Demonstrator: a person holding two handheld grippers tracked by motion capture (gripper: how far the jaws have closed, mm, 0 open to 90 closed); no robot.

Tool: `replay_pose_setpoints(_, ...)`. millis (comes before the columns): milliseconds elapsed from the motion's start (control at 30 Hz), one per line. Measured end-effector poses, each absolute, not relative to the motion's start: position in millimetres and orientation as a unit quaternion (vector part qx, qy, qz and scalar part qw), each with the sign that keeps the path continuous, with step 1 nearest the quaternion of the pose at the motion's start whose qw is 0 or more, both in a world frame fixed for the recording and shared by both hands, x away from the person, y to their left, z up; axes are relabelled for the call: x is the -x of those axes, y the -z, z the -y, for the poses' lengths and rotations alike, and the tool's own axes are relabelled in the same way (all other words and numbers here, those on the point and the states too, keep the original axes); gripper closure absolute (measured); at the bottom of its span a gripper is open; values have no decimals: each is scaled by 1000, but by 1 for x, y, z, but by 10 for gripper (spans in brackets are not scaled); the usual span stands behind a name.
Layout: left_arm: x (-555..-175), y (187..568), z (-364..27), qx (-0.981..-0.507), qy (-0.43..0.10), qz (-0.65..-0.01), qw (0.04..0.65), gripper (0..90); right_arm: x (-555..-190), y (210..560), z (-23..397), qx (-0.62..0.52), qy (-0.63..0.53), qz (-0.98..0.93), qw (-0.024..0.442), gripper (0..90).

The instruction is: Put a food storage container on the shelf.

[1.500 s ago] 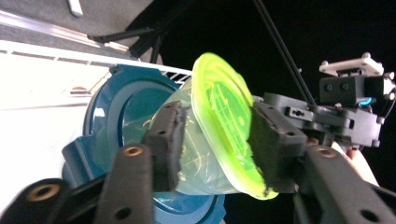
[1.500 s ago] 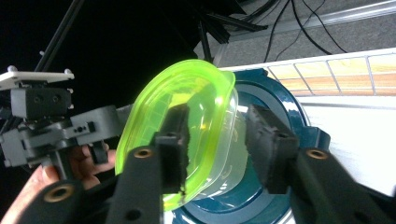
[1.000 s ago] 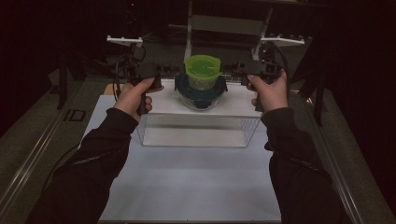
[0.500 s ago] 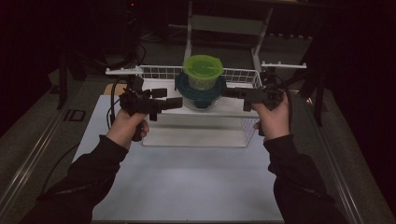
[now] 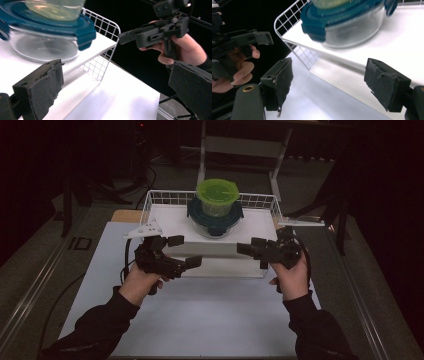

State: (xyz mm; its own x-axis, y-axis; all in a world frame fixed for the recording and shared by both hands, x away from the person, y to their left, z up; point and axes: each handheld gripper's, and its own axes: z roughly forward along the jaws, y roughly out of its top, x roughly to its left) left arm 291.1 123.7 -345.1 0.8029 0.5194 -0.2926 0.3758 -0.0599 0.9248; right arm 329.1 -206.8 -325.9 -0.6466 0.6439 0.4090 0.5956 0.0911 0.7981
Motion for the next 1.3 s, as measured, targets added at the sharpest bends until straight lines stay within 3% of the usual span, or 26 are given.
replay_pose_setpoints(633,-252,400,-111,-766,-69,-264,583,0,-294,394,209,-387,-536,-750,27,216)
replay_pose_setpoints(1300,-227,462,-118,-786,-77,-268,552,0,-272,458,228,-415,-508,-755,4,216)
